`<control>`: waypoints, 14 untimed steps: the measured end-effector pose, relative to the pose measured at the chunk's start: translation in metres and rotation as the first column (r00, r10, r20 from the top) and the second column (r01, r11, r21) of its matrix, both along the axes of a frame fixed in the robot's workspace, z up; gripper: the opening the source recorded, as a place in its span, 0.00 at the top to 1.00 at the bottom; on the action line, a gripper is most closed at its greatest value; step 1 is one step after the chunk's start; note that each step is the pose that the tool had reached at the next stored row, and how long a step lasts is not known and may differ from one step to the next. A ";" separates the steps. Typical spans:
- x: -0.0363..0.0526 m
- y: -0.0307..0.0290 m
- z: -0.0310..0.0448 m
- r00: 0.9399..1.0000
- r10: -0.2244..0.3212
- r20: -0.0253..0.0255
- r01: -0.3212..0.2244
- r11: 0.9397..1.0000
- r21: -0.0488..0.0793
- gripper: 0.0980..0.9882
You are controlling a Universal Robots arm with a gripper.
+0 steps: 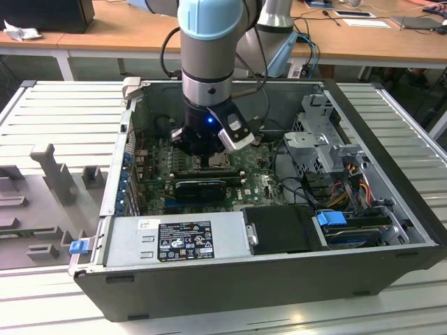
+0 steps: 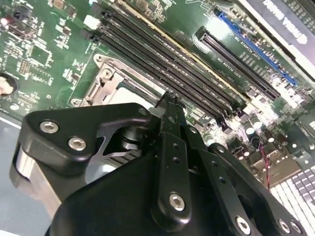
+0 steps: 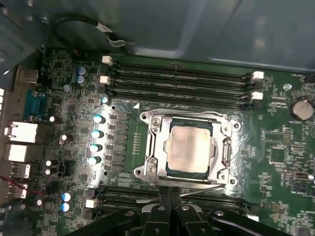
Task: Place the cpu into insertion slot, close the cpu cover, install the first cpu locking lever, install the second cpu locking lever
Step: 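Install the second cpu locking lever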
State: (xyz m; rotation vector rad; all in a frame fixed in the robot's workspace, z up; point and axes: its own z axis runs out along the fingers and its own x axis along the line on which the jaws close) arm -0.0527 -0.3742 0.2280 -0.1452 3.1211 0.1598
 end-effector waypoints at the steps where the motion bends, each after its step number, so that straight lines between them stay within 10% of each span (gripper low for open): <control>1: -0.0018 0.0000 -0.0036 1.000 0.001 0.000 -0.001 1.000 0.001 0.99; 7: -0.0124 -0.0112 -0.0098 1.000 0.004 0.001 -0.004 0.996 0.084 0.99; 14: -0.0148 -0.0203 -0.0098 1.000 0.000 0.001 0.000 0.993 0.116 0.99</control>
